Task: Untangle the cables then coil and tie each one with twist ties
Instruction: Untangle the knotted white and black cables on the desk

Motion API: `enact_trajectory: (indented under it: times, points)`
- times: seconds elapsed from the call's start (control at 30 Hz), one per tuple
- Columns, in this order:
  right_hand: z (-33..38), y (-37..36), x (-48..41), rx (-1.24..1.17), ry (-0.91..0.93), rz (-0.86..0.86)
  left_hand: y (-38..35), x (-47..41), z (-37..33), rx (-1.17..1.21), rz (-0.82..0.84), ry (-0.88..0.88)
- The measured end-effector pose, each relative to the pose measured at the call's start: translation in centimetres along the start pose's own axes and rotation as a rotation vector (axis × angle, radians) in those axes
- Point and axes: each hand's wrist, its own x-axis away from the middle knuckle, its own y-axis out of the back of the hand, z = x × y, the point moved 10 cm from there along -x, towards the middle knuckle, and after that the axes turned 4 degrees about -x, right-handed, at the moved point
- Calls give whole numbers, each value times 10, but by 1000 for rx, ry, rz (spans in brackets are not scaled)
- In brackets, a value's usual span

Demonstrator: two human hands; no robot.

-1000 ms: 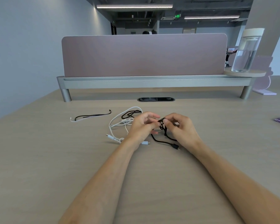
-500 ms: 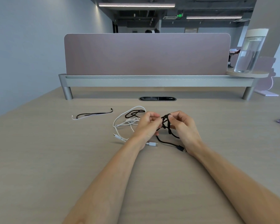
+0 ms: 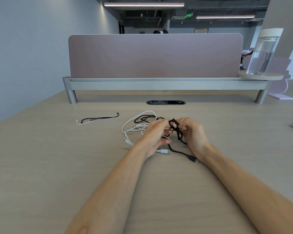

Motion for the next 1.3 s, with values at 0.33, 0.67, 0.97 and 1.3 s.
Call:
enact_trajectory:
  times: [0.33, 0.67, 0.97, 1.3]
  points:
    - [3, 16, -3, 146, 60, -50, -5, 7, -3, -225, 37, -31]
    - [20, 2, 3, 287, 281, 21, 15, 5, -7, 30, -119, -42]
    - [23, 17, 2, 522, 333, -64, 22, 3, -5, -79, -137, -27]
    - [25, 16, 2, 227, 258, -39, 16, 5, -7, -130, -108, -62]
